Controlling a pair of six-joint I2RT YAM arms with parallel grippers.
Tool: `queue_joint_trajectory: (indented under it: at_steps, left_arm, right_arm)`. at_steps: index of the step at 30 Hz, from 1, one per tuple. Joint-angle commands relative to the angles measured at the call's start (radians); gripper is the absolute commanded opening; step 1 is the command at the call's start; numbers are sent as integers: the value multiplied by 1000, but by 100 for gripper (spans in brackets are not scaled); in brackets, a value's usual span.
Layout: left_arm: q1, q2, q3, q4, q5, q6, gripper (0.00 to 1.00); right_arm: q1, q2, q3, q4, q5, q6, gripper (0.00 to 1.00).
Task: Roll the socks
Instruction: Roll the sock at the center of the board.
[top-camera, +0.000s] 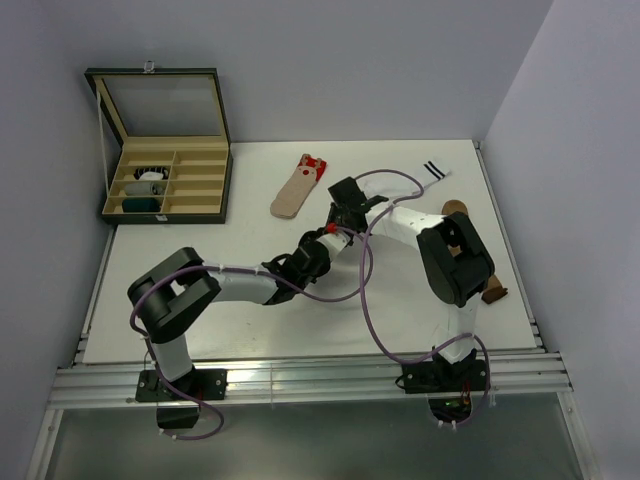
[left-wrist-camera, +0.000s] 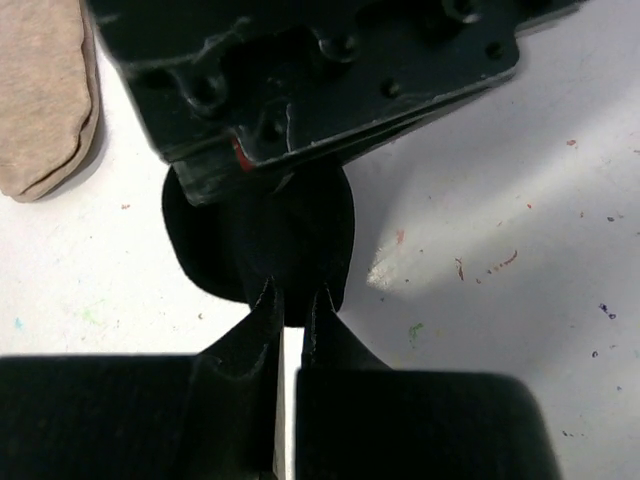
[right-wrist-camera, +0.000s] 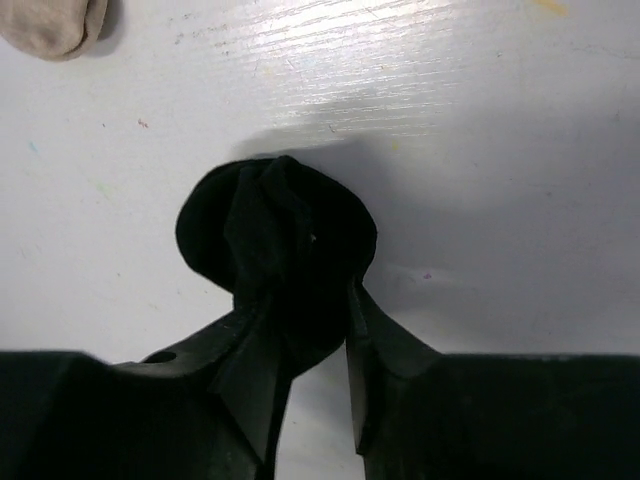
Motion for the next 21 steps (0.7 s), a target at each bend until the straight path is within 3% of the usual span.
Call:
queue_joint_trajectory:
  at_steps: [1, 2, 5, 8, 14, 21]
  left_arm:
    - [35, 0, 21, -74, 122, -49, 1]
    - [52, -6, 24, -82, 154, -103, 1]
    - [79, -39, 24, -102, 241, -143, 1]
    - [124, -51, 45, -142, 317, -190, 1]
    - [213, -63, 75, -185, 509, -308, 1]
    - [346, -16, 101, -229, 726, -480, 1]
  right_arm:
    - [-13, -72, -19, 18, -51, 15, 39]
    - [-30, -107, -30, 27, -48, 20, 49]
    - [-59, -172, -72, 67, -42, 55, 63]
    - [-103, -235, -122, 104, -24, 98, 71]
    - [-172, -344, -253, 216, 21, 164, 74]
    - [-163, -304, -338, 356, -53, 117, 75]
